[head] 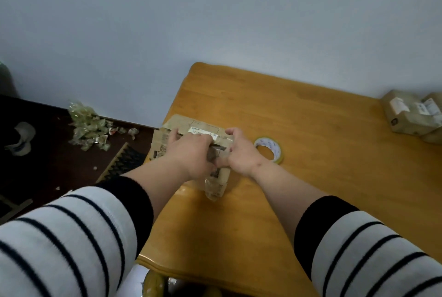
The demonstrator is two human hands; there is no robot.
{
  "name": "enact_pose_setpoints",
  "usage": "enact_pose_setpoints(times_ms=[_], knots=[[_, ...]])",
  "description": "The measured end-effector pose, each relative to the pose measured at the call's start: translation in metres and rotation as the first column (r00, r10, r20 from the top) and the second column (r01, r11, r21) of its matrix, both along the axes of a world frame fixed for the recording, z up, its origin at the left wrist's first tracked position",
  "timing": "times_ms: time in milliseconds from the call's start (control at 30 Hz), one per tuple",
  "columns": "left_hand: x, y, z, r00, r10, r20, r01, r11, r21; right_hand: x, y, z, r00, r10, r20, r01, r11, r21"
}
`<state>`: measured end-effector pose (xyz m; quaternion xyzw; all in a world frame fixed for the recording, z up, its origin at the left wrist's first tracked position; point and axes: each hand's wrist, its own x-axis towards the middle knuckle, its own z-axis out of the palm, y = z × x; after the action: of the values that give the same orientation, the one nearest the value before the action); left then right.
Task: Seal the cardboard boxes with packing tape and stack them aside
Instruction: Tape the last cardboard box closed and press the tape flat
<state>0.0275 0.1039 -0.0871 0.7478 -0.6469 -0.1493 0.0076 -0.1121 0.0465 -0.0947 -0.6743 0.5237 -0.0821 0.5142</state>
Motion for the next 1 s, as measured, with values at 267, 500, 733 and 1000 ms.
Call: enact_pose_setpoints(times_ms=[267, 500, 733, 1000], knots=[[0.013, -0.015, -0.014, 0.958, 0.070, -0.280, -0.090, 0.994, -0.061, -0.008, -0.004, -0.003, 0.973, -0.187, 0.138, 0.167, 0.975, 0.145], [0.018, -0.011, -0.021, 0.900, 0.048, -0.434, -0.127, 0.980, -0.154, -0.006, -0.001, -0.001, 0.947, -0.277, 0.162, 0.249, 0.953, 0.174], [0.016, -0.001, -0.015, 0.939, -0.139, -0.316, 0.038, 0.951, -0.307, -0.009, 0.004, 0.007, 0.948, -0.301, 0.104, 0.284, 0.947, 0.148], [0.011, -0.004, -0.013, 0.958, -0.123, -0.261, 0.063, 0.972, -0.226, -0.017, 0.006, 0.012, 0.961, -0.274, 0.041, 0.269, 0.958, 0.100]])
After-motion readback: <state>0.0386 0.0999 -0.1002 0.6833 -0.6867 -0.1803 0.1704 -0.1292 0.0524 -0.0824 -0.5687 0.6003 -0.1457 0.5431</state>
